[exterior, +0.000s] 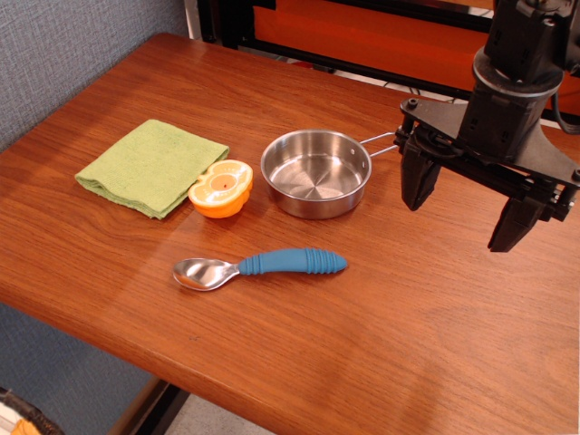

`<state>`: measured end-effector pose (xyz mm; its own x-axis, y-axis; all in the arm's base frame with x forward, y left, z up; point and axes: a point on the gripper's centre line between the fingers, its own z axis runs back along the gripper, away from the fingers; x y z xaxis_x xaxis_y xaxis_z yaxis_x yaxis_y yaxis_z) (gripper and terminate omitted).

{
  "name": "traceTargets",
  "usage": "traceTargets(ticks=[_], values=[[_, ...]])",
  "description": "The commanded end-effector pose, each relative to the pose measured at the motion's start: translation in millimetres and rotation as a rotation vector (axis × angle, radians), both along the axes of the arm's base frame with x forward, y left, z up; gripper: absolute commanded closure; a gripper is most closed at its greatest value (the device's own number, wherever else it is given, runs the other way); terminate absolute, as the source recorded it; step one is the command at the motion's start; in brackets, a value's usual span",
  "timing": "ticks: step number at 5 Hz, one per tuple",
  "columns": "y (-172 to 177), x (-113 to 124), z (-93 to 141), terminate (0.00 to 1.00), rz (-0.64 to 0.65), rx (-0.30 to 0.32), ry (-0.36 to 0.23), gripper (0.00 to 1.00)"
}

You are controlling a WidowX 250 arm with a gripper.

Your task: Move the vessel and place it just next to the spatula

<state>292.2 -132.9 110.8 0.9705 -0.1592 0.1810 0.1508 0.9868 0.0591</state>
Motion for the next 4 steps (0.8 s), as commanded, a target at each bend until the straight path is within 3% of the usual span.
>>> traceTargets(ticks=[1, 2, 3, 4], values=[[0.0, 0.0, 0.0, 0.0, 0.0, 0.0, 0.0, 0.0], [21.4, 14.5, 2.0, 0.0, 0.042, 0.095, -0.017, 0.0], [54.4, 29.7, 3.3, 0.0, 0.103, 0.116, -0.024, 0.0], [84.2, 47.1, 0.2, 0.0, 0.144, 0.094, -0.041, 0.0]])
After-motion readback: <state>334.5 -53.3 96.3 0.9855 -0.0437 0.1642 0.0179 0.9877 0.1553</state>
